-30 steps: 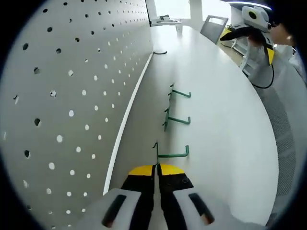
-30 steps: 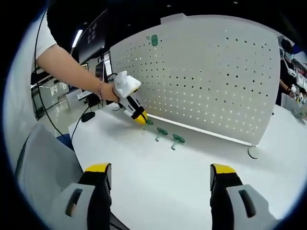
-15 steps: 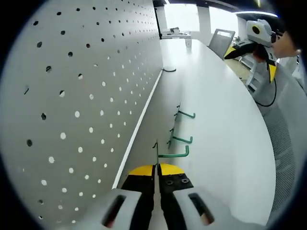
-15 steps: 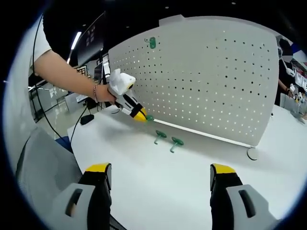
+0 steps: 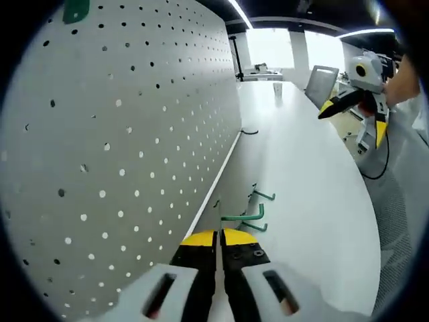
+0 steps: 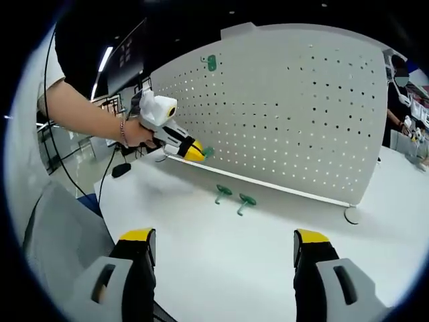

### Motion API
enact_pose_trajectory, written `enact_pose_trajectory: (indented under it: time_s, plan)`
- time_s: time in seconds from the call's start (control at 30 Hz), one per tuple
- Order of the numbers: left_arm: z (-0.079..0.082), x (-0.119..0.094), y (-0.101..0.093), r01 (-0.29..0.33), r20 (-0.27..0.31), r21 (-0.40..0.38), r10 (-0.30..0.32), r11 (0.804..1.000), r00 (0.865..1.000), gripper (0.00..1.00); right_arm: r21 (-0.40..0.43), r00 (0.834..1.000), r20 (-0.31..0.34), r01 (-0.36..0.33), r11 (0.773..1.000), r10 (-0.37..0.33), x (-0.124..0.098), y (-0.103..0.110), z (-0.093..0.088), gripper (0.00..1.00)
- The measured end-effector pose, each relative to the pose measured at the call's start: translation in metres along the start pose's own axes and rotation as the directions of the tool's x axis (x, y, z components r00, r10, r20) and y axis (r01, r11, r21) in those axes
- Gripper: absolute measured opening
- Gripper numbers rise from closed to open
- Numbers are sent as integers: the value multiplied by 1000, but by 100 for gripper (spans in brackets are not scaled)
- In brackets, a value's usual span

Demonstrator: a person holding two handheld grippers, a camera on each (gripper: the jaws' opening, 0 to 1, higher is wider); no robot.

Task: Insert the hook assembly into the mounting plate slot until the hook locks in place.

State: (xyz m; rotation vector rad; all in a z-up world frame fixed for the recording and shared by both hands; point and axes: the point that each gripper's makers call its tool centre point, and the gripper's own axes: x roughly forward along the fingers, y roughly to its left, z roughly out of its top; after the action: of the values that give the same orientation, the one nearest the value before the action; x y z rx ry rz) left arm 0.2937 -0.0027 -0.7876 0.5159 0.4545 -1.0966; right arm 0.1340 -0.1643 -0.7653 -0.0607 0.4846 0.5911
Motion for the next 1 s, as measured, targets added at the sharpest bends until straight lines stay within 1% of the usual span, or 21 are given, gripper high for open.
enact_pose_trajectory:
  time_s: [0.03,0.07,0.1,0.2,0.33,0.4,0.47,0.53,0.57,0.83,0.9,1.0]
  plan:
    - [2,-2,0,-8,5,1,8,1000,1000,1,0,1000,2,0,1000,0,0,0,0,82]
    - [3,-4,2,-22,8,-24,22,999,1000,1,-1,1000,3,0,1000,0,-1,1,0,82]
    - [5,-6,1,-27,20,-30,28,999,999,1,-1,1000,3,-1,1000,1,-1,1,1,82]
    - [9,-11,-3,-41,35,-25,42,999,998,1,-4,1000,7,-2,1000,2,-2,2,2,82]
    - [20,-19,-6,-63,77,-51,67,997,995,1,-9,1000,15,-2,1000,2,-4,1,4,82]
    - [27,-24,-9,-68,107,-79,76,995,991,1,-10,1000,21,0,1000,0,-4,1,7,81]
    - [30,-27,-10,-73,111,-78,82,994,990,1,-21,1000,27,1,1000,-1,-5,2,9,80]
    - [34,-30,-14,-67,132,-110,82,992,988,1,-22,1000,30,-1,1000,2,-5,3,11,80]
    - [34,-31,-15,-75,135,-101,88,992,987,1,-23,1000,31,-2,1000,2,-5,3,11,80]
    - [42,-49,-22,-119,188,-145,145,982,971,1,-33,999,35,-16,999,17,-4,10,15,81]
    - [47,-56,-22,-131,216,-168,167,977,962,1,-33,999,37,-17,999,18,-3,11,16,81]
    - [52,-65,-24,-145,233,-170,183,975,955,1,-33,999,40,-18,999,19,-3,11,16,81]
